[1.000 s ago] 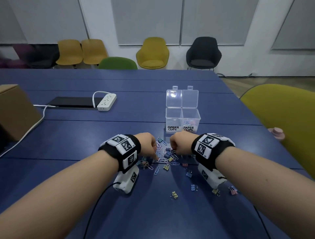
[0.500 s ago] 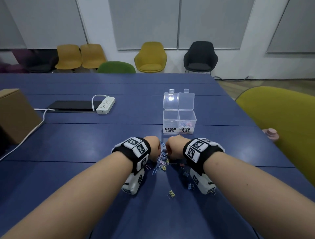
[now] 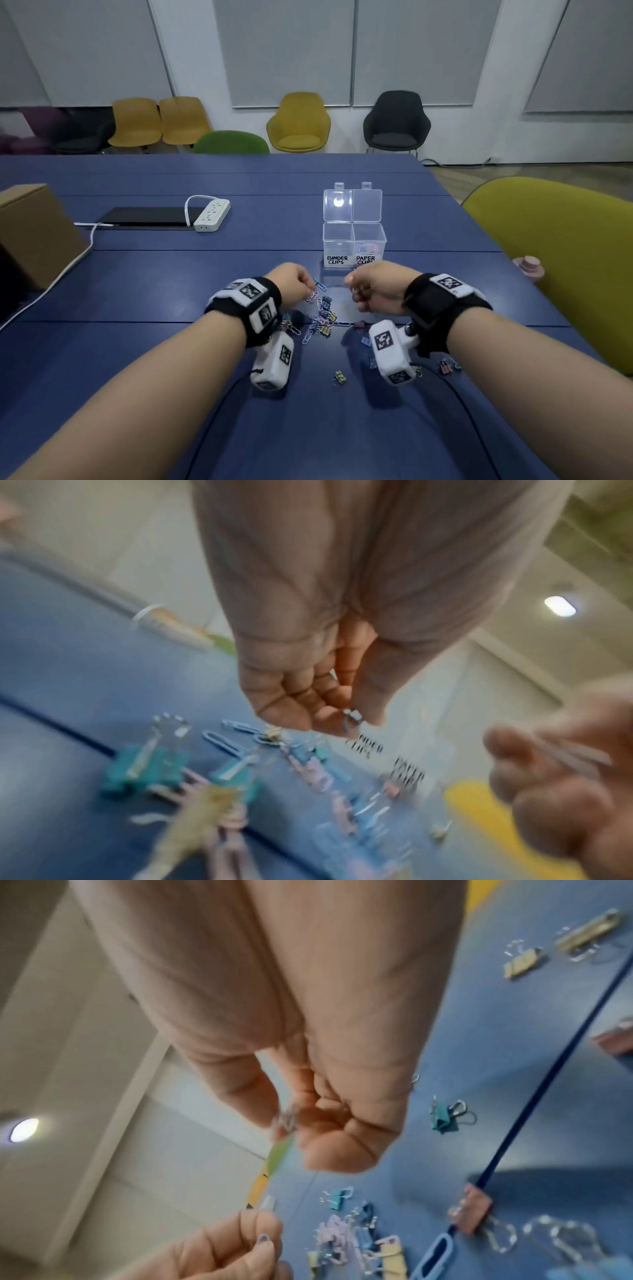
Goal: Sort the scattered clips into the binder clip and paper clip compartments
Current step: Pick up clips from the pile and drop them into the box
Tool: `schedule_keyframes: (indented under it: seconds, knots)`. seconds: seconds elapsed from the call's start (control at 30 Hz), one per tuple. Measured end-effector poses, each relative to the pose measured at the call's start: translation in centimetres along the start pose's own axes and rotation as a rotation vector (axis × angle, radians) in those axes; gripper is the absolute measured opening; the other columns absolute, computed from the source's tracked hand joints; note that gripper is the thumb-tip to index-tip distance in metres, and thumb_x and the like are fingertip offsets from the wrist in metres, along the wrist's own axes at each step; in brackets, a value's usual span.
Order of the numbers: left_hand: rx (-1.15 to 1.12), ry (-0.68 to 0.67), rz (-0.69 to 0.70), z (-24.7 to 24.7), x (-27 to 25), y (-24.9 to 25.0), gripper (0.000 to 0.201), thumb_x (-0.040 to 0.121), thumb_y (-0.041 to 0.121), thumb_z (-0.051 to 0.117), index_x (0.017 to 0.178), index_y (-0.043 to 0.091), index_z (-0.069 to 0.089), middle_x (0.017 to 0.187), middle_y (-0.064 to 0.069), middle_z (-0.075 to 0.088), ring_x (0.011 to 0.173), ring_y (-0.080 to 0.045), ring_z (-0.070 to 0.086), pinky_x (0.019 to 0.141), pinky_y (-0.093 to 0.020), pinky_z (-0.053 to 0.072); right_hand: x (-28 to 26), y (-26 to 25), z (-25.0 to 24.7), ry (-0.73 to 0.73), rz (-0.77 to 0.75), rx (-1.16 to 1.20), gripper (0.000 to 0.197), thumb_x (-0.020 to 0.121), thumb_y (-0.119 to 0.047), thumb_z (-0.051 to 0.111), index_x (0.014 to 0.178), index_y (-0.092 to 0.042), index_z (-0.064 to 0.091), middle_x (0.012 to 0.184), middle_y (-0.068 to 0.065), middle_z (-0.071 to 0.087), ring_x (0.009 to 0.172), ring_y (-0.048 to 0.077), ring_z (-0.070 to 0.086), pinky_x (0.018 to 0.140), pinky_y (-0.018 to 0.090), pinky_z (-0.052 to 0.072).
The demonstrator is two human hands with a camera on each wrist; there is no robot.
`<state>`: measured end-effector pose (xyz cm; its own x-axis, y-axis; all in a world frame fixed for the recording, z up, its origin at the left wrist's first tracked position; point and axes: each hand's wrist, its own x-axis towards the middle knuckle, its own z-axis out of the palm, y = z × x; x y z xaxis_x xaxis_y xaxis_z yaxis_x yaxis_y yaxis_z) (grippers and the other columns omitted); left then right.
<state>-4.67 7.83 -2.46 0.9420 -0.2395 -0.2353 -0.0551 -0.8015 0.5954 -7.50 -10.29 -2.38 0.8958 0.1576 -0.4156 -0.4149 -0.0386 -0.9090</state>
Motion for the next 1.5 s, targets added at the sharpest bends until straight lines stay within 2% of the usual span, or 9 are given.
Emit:
schedule_keyframes:
  seconds: [0.13,0.23,0.33,0.4,0.53,0.8,0.97,1.13,1.5]
  knots:
    - [-1.054,-0.126,-0.173,-1.5,-0.8,0.3,0.023,0.091,-0.005,0.039,0.075,0.009,0.047,0.066,-0.005,0.043,0.057,-0.015,0.042,0.054,-0.024,0.037,-0.6,-0.9,-0.6,-0.027,0.057,0.345,0.02,0.084,-0.005,0.036,0.067,-0.013,0.036,0.059,0.004,0.034,0.048,0.016,0.036,0.039,0.021,0.033]
    - [-1.216,-0.193,-0.242,-1.8,-1.1,0.8,0.021,0.089,0.001,0.036,0.073,0.007,0.048,0.068,-0.008,0.047,0.058,-0.016,0.043,0.056,-0.025,0.035,-0.5,-0.7,0.4,0.048,0.044,0.072,0.027,0.087,-0.003,0.037,0.063,-0.015,0.032,0.057,0.002,0.028,0.043,0.013,0.026,0.038,0.018,0.021]
    - [-0.843,-0.185,-0.216,-0.7,-0.8,1.6,0.018,0.088,0.004,0.043,0.071,0.007,0.05,0.057,-0.004,0.05,0.049,-0.015,0.038,0.049,-0.024,0.033,-0.5,-0.4,2.1,0.087,-0.012,-0.866,0.017,0.091,-0.007,0.049,0.075,-0.006,0.053,0.062,0.008,0.045,0.047,0.02,0.041,0.044,0.028,0.035]
    - [-0.151,-0.139,-0.126,0.1,-0.6,2.0,0.008,0.085,0.009,0.053,0.082,0.006,0.059,0.064,-0.006,0.058,0.057,-0.02,0.048,0.058,-0.028,0.044,-0.3,-0.1,2.9,0.066,-0.075,-1.339,0.015,0.089,-0.012,0.056,0.094,-0.002,0.066,0.087,0.013,0.066,0.076,0.028,0.063,0.066,0.035,0.052]
    - [0.522,-0.137,0.011,1.3,-0.1,2.5,0.024,0.086,0.01,0.055,0.106,0.005,0.068,0.111,-0.011,0.068,0.084,-0.023,0.055,0.084,-0.033,0.052,0.9,0.7,4.0,0.068,-0.05,-1.516,0.021,0.084,-0.013,0.063,0.102,-0.004,0.065,0.099,0.016,0.065,0.082,0.029,0.056,0.079,0.035,0.051]
    - [0.575,-0.23,0.123,1.8,-0.2,2.8,0.023,0.083,0.013,0.065,0.104,0.005,0.062,0.108,-0.013,0.064,0.089,-0.024,0.054,0.087,-0.036,0.05,2.8,-0.2,3.0,0.036,0.031,-1.537,0.026,0.067,-0.03,0.079,0.07,-0.016,0.057,0.078,0.006,0.065,0.081,0.029,0.068,0.078,0.037,0.058]
    - [0.534,-0.253,0.153,1.8,0.1,2.1,0.019,0.077,0.014,0.071,0.087,0.017,0.055,0.09,-0.003,0.056,0.081,-0.02,0.05,0.071,-0.029,0.044,2.6,-0.6,3.1,-0.042,0.025,-1.566,0.025,0.073,-0.024,0.077,0.089,-0.008,0.068,0.081,0.008,0.067,0.08,0.029,0.066,0.077,0.036,0.057]
    - [0.596,-0.211,0.209,2.2,0.2,2.4,0.02,0.078,0.013,0.068,0.073,0.019,0.049,0.076,0.001,0.053,0.078,-0.021,0.05,0.058,-0.024,0.039,1.8,-0.4,3.5,-0.031,-0.033,-1.634,0.02,0.081,-0.018,0.065,0.069,-0.01,0.051,0.06,0.0,0.046,0.064,0.024,0.052,0.049,0.024,0.039]
    - [0.485,-0.188,0.125,1.0,-0.8,0.8,0.016,0.087,0.013,0.053,0.073,0.018,0.051,0.072,0.001,0.051,0.079,-0.021,0.048,0.065,-0.023,0.038,0.4,-1.9,1.4,-0.018,0.054,-1.189,0.012,0.086,-0.017,0.051,0.08,-0.008,0.057,0.067,0.006,0.052,0.051,0.018,0.044,0.051,0.025,0.038]
